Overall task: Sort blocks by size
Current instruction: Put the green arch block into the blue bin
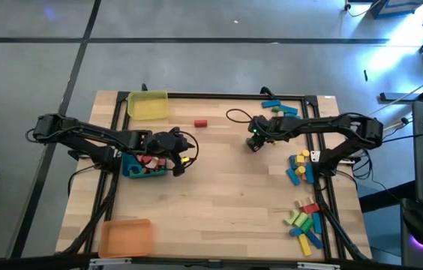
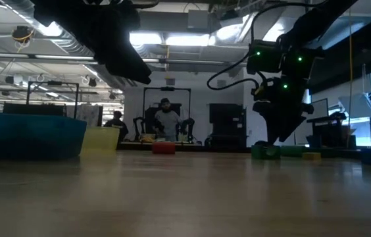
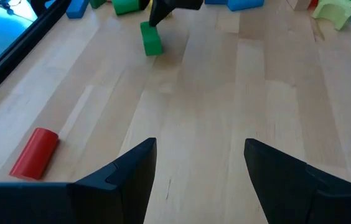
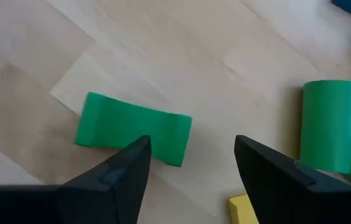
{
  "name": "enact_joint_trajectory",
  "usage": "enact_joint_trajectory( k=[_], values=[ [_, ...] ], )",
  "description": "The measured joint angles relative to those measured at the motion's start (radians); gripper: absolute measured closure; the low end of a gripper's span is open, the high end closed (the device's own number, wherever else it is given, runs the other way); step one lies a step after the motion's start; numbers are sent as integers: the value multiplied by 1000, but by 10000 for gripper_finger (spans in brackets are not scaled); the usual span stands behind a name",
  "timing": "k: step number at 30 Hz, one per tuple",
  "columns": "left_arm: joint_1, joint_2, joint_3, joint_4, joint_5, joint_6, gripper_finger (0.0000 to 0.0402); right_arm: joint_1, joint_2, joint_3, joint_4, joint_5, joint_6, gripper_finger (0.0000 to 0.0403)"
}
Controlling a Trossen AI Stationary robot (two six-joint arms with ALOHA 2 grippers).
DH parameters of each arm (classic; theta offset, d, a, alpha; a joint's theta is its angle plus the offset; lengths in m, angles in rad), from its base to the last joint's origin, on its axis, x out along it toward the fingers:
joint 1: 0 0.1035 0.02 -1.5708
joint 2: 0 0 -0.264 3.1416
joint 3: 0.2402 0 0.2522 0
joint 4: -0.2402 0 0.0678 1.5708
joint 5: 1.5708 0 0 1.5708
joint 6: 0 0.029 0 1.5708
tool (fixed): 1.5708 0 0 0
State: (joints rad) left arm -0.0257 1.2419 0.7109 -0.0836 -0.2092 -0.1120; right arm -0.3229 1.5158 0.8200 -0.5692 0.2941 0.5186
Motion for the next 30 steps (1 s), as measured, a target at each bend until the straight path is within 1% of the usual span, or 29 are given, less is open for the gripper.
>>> enact_joint_trajectory(
  k=[7,10,13,19,21,22,30],
  values=[
    [0,0,0,-2,0,-3,174,0,60,1,37,-41,1,172],
    [0,0,0,-2,0,-3,174,0,82,1,46,-42,1,189],
    [0,0,0,-2,0,-3,174,0,89,1,49,-43,1,228],
    [0,0,0,-2,0,-2,174,2,86,6,55,-33,-21,334],
    [0,0,0,-2,0,-2,174,2,84,8,60,-33,-31,360],
    [0,0,0,-2,0,-2,174,2,84,8,60,-32,-40,367],
    [0,0,0,-3,0,-3,174,3,50,3,60,-26,-72,362]
  ],
)
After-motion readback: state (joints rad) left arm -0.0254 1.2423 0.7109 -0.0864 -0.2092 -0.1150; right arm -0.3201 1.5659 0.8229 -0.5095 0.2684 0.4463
